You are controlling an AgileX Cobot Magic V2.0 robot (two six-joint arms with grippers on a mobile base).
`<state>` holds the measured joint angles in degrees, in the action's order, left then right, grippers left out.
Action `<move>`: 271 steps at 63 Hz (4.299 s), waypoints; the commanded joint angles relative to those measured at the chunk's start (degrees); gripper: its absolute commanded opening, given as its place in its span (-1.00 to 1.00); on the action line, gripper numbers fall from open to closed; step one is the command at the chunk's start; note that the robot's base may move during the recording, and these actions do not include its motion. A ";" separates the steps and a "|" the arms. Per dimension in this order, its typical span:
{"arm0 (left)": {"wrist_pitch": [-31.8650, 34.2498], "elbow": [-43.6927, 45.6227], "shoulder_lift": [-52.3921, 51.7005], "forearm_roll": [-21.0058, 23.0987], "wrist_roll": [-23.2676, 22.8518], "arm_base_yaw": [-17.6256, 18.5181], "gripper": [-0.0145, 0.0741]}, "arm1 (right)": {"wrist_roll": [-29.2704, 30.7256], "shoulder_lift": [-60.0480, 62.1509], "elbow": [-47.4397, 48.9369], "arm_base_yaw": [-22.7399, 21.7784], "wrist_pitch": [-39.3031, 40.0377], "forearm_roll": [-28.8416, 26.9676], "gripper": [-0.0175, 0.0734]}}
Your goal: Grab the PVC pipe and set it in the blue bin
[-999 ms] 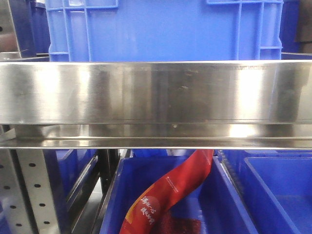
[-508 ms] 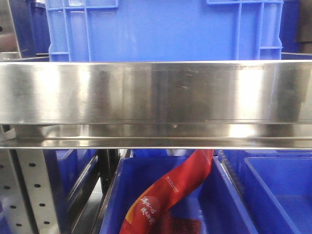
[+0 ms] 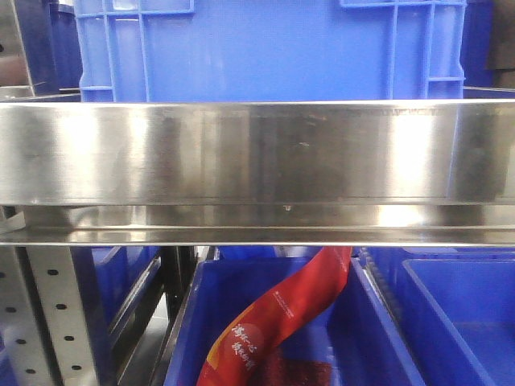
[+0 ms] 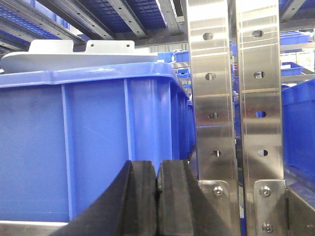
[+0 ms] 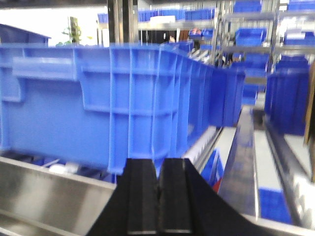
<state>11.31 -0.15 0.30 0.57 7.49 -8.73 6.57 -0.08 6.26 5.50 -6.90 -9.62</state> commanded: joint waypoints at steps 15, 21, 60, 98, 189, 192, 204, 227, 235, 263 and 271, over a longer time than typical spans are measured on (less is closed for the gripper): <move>0.53 0.15 -0.30 0.38 -0.18 -0.29 -0.92 | -2.04 0.08 -5.62 -0.26 6.24 -0.01 -0.97; 0.53 0.15 -0.30 0.38 -0.18 -0.29 -0.92 | -2.04 0.08 -6.26 -0.26 7.84 -0.01 -0.97; 0.53 0.15 -0.30 0.38 -0.18 -0.29 -0.92 | -2.04 0.08 -6.26 -2.05 4.85 -0.01 -0.97; 0.53 0.15 -0.30 0.38 -0.18 -0.29 -0.92 | -2.04 0.08 -6.26 -1.94 5.93 -0.01 -0.97; 0.53 0.15 -0.30 0.38 -0.18 -0.29 -0.92 | -2.04 0.08 -6.26 -19.78 6.12 0.26 -0.97; 0.53 0.15 -0.30 0.38 -0.18 -0.29 -0.92 | -2.04 0.08 -6.26 -19.78 6.12 0.26 -0.97; 0.53 0.15 -0.30 0.38 -0.18 -0.29 -0.92 | -2.04 0.08 -6.26 -19.78 6.12 0.26 -0.97; 0.53 0.15 -0.30 0.38 -0.18 -0.29 -0.92 | -2.04 0.08 -6.26 -19.78 6.12 0.26 -0.97; 0.53 0.15 -0.30 0.38 -0.18 -0.29 -0.92 | -2.04 0.08 -6.26 -19.78 6.12 0.26 -0.97; 0.53 0.15 -0.30 0.38 -0.18 -0.29 -0.92 | -2.04 0.08 -6.26 -19.78 6.12 0.26 -0.97; 0.53 0.15 -0.30 0.38 -0.18 -0.29 -0.92 | -2.04 0.08 -6.26 -19.78 6.12 0.26 -0.97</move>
